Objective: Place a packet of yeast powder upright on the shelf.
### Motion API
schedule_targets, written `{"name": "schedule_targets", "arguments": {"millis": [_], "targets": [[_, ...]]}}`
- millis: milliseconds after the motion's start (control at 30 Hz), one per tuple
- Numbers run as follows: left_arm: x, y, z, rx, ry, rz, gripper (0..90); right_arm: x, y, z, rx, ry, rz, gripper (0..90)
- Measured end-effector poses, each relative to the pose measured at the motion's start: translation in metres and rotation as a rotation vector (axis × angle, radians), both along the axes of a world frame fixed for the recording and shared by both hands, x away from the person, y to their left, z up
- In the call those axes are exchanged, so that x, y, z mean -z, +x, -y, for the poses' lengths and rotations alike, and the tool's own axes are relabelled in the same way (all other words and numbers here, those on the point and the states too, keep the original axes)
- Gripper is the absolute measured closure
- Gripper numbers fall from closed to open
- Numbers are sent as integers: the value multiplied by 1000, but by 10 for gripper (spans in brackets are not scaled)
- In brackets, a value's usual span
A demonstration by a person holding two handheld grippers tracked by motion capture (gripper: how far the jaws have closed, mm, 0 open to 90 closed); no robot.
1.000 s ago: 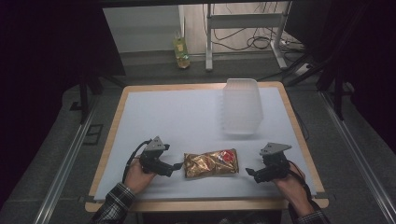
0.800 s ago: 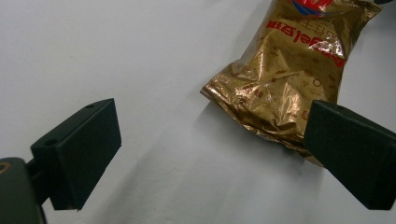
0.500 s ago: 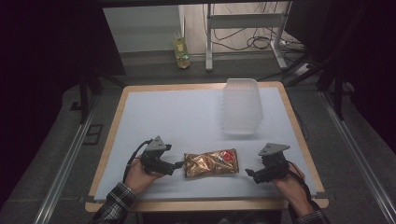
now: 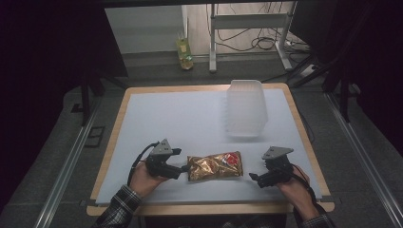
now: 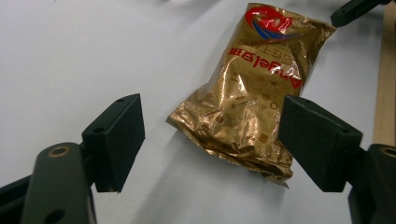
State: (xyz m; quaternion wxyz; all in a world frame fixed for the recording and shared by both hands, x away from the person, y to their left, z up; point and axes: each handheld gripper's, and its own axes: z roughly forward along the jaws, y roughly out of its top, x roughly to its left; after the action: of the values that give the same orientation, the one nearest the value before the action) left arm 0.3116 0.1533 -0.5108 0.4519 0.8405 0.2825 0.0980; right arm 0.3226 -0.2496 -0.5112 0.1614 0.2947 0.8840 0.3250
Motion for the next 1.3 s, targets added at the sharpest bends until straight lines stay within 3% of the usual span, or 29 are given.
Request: {"name": "schedule_targets", "arguments": {"millis": [100,200,300,400,667,700,767,867,1000,1167,1200,1300], "targets": [[-1,-1,6,8,16,20,325,0,0,0,0,-2,-1,28],[-3,0,12,19,-11,7,364,0,0,0,-5,-7,5,28],[-3,1,15,29,-6,14,449,0,0,-1,-12,-14,9,28],[1,3,20,61,-17,-14,540,0,0,0,-8,-12,9,29],[10,5,27,116,2,-42,833,0,0,-2,-21,-22,-3,29],[12,6,28,120,8,-45,833,0,0,-2,-21,-22,-3,29],[20,9,31,126,43,-55,897,0,1,-3,-26,-18,-2,29],[23,13,28,144,21,-73,898,-1,1,-2,-25,-3,-3,29],[23,11,30,134,45,-71,899,-4,2,0,-33,46,-13,28],[23,7,30,115,65,-58,900,-7,1,-2,-42,54,-9,28],[22,3,30,107,80,-48,900,-9,1,-2,-30,74,-48,29],[23,0,28,105,96,-42,900,-15,0,-2,-32,125,-91,31]]}}
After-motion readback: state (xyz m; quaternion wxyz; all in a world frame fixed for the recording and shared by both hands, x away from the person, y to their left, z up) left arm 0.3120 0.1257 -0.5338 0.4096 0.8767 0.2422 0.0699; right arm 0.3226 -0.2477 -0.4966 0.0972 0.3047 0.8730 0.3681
